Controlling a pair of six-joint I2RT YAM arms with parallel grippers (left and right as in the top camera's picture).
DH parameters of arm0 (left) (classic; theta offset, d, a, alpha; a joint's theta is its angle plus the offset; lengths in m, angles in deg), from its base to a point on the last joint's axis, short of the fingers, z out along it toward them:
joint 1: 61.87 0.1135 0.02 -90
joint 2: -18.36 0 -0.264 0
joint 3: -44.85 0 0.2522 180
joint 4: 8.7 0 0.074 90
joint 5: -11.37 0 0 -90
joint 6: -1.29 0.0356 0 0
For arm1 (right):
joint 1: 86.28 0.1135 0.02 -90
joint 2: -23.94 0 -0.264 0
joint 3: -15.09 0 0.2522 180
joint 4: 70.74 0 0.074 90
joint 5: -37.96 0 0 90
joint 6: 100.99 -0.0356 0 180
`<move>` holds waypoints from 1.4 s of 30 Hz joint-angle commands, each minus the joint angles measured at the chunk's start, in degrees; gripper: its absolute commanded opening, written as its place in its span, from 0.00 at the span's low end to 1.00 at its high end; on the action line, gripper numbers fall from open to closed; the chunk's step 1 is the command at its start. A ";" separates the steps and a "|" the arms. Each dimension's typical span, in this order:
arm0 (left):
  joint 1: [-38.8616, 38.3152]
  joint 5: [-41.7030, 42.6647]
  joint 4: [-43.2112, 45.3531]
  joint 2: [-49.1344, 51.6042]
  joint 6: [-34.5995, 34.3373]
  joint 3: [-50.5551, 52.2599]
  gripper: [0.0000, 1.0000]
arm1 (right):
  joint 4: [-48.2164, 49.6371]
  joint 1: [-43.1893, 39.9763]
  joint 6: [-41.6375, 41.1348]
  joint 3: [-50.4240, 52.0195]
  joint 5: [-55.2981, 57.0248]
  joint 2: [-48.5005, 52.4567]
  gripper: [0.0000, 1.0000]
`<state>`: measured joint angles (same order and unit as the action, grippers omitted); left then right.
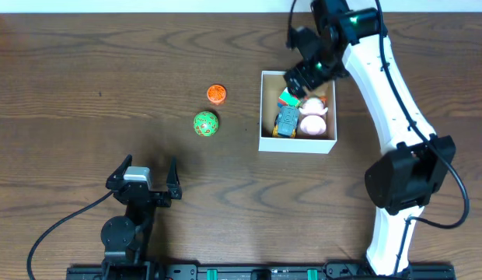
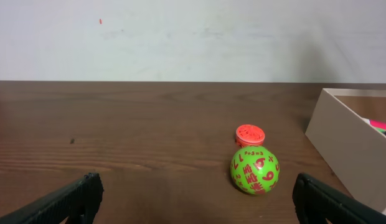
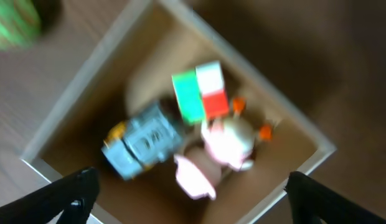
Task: Pack container
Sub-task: 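Carry the duck into the box and release it, then withdraw the right gripper to the right side of the table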
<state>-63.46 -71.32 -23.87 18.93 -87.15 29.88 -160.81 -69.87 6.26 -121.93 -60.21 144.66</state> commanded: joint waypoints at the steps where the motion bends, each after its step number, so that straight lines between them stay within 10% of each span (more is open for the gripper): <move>1: 0.33 0.83 -1.97 -0.35 0.33 0.98 0.98 | 0.87 0.04 -4.92 -8.79 2.23 -1.66 0.99; 11: 0.33 0.83 -1.97 -0.35 0.35 0.98 0.98 | -10.29 -17.70 -29.03 -15.43 15.23 -1.55 0.99; 42: 0.33 0.83 -1.97 -0.35 0.35 0.98 0.98 | -0.79 -28.39 -21.03 13.55 15.04 -1.55 0.99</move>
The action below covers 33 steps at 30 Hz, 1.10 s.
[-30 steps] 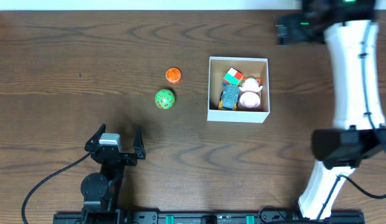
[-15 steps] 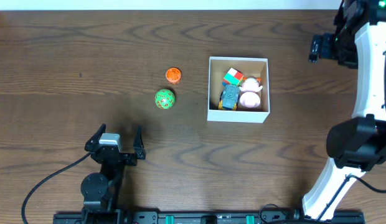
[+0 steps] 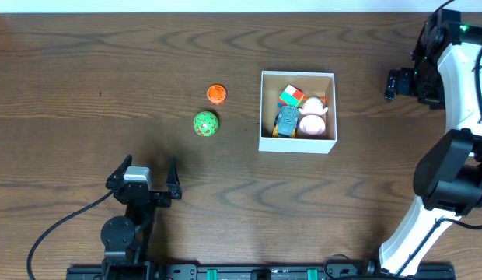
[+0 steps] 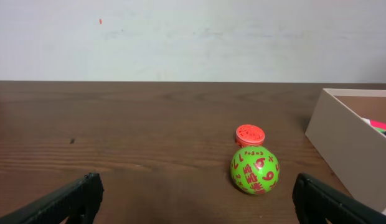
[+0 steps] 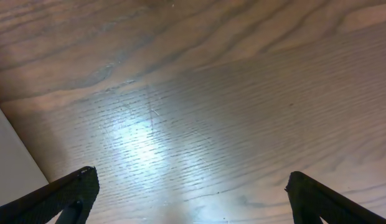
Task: Pack container
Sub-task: 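Withdraw the right gripper to the right side of the table, then lower the left gripper and close it on the green ball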
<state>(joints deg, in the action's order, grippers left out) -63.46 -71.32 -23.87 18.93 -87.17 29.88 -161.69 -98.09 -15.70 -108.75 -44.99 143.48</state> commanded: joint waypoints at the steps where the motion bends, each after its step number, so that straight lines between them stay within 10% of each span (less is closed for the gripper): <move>1: 0.33 0.83 -1.97 -0.35 0.37 0.98 0.98 | 0.09 -0.17 0.94 0.37 -0.17 -0.37 0.99; 22: 0.28 13.73 2.49 -0.04 -6.99 -0.55 0.98 | 0.09 -0.17 0.94 0.37 -0.17 -0.37 0.99; 33: 0.28 6.80 -21.09 27.36 -0.79 -32.85 0.98 | 0.09 -0.17 0.94 0.37 -0.15 -0.37 0.99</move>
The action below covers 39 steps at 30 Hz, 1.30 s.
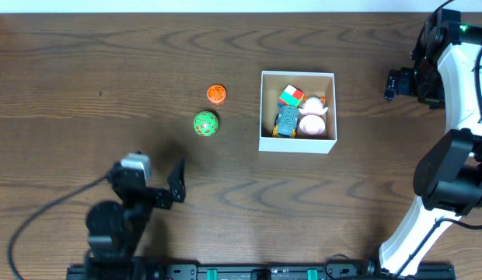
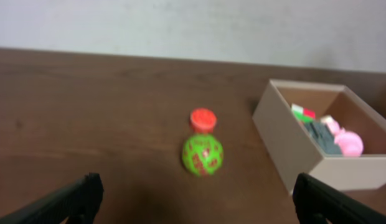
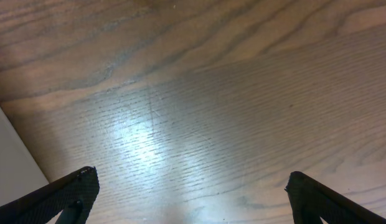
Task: Pack container
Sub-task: 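Lower the left gripper and close it on the green ball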
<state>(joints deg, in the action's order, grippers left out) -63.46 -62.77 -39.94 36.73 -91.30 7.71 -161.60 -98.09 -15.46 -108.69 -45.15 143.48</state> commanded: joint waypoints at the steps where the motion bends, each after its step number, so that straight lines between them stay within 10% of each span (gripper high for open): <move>1: 0.26 -1.49 -8.35 13.29 3.52 -14.38 0.98 | 0.00 -0.17 0.70 0.31 -0.02 -0.37 0.99; 8: 0.15 11.02 -22.77 38.16 2.84 -35.71 0.98 | 0.00 -0.17 0.70 0.31 -0.02 -0.37 0.99; 15: -8.70 -17.79 -35.01 53.11 -3.72 -46.99 0.98 | 0.00 -0.17 0.70 0.31 -0.02 -0.37 0.99; 39: -15.08 -18.32 -41.05 83.52 -9.40 -63.28 0.98 | 0.00 -0.17 0.70 0.31 -0.02 -0.37 0.99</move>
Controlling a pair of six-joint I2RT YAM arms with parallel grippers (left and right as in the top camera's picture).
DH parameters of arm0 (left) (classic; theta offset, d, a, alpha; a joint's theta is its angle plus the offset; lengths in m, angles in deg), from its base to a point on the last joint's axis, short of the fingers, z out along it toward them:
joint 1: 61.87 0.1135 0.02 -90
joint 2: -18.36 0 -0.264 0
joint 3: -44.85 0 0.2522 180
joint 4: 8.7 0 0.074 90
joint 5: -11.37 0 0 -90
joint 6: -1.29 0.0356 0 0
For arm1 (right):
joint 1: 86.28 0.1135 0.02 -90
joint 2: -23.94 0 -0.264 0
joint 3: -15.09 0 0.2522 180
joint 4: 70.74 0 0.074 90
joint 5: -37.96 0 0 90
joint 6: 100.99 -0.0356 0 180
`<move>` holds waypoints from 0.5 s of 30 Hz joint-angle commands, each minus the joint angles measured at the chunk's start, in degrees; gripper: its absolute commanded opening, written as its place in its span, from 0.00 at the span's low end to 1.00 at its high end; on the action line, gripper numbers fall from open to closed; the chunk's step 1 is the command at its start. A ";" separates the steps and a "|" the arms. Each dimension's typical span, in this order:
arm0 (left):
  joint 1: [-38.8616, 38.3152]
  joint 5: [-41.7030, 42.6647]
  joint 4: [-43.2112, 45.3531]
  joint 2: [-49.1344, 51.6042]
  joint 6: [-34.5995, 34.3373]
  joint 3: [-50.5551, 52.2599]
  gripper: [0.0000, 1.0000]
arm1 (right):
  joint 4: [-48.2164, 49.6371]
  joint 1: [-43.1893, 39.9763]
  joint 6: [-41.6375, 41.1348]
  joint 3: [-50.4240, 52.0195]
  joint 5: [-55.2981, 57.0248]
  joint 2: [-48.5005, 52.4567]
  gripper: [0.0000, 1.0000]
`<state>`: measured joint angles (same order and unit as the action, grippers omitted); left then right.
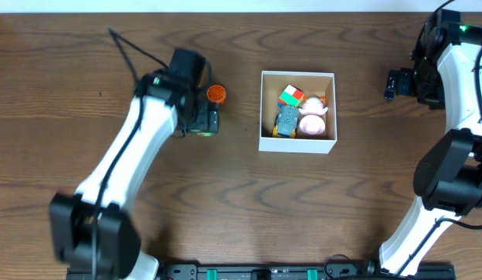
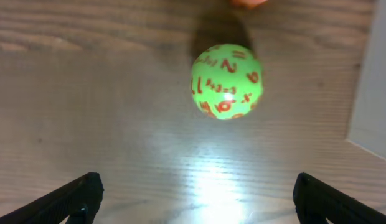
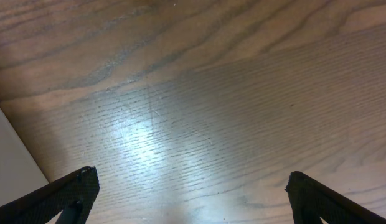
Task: Pack container
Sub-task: 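Lower the left gripper and close it on the green ball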
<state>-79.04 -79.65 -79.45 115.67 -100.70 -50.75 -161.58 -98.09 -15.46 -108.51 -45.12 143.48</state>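
Observation:
A green ball with red numbers lies on the wooden table, just left of the white box; from above only its green edge shows under my left wrist. My left gripper hangs open above the table with the ball ahead of its fingers, nothing between them. An orange cap sits just beyond the ball. The box holds a colored cube, a blue toy car and a pink toy. My right gripper stands open over bare wood, right of the box.
The box's white side wall rises at the right of the left wrist view, close to the ball. The right arm runs along the table's right side. The left arm stretches diagonally across the left half.
My left arm was at the near left edge, looking at the ball from afar. It now reaches across the table, its open gripper above the green ball. The right arm has not moved.
My right gripper was open over the box with the cube, car and pink toy inside, the left arm parked at the front. Then the right gripper stood out right of the box and stayed. The left arm lifted, and now hangs over the green ball.

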 commanded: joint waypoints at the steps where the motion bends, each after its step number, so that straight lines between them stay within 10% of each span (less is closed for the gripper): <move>1: 0.50 -1.44 -1.68 5.97 0.37 -5.84 0.98 | -0.02 -0.17 0.70 0.13 -0.04 -0.37 0.99; 15: 0.50 -1.40 2.67 16.48 0.74 -6.51 0.98 | -0.02 -0.17 0.70 0.13 -0.04 -0.37 0.99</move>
<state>-78.76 -80.37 -77.05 130.84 -100.50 -56.26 -161.55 -98.09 -15.44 -108.51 -45.12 143.48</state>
